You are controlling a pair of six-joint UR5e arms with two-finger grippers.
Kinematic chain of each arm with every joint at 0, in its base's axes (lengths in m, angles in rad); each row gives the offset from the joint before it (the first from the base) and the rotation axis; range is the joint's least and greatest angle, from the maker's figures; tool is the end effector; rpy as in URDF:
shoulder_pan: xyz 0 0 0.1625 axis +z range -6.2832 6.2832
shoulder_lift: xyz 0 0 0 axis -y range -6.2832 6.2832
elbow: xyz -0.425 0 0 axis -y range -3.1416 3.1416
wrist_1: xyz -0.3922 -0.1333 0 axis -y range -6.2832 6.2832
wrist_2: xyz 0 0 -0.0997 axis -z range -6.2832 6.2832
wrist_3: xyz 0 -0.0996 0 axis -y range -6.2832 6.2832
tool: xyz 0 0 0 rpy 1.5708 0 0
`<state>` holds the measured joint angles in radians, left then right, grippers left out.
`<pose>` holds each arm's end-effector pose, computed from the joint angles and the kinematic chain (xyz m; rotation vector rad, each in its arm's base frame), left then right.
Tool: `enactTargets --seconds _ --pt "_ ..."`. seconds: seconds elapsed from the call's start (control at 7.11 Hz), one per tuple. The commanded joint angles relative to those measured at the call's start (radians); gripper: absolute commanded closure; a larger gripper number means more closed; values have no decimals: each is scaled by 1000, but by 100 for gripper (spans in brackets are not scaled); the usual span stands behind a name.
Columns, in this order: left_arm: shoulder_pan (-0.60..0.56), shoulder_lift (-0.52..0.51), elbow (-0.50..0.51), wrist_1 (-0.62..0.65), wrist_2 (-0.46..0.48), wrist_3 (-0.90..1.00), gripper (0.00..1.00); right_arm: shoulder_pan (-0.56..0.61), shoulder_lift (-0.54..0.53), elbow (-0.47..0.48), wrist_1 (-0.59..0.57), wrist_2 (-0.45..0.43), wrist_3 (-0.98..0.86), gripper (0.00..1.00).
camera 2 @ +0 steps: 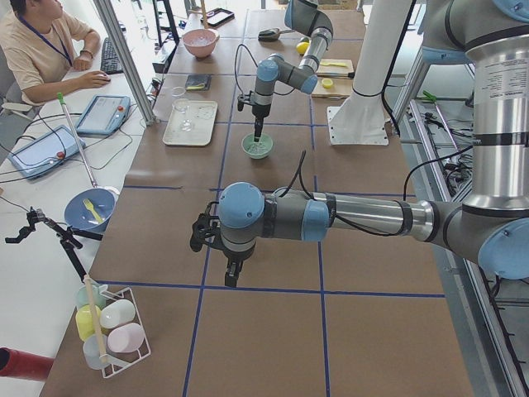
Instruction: Pour ice into bowl
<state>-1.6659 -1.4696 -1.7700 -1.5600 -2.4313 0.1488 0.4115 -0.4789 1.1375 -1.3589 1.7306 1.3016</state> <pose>-0.1005 -0.4448 0.6030 0.1858 0.8439 0.0878 -0.7108 -0.4384 0.1054 0.1490 -0.8687 0.0634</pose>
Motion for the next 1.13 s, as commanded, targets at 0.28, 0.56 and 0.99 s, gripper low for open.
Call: enactTargets --seconds 0.28,0.56,0.99 --pt "0 0 3 -2 0 0 0 -8 -26 42 6 6 1 100" --pt "0 0 6 -2 0 2 0 12 -132 210 9 9 1 100" --pt "0 3 17 -8 0 2 0 187 -447 537 1 187 -81 100"
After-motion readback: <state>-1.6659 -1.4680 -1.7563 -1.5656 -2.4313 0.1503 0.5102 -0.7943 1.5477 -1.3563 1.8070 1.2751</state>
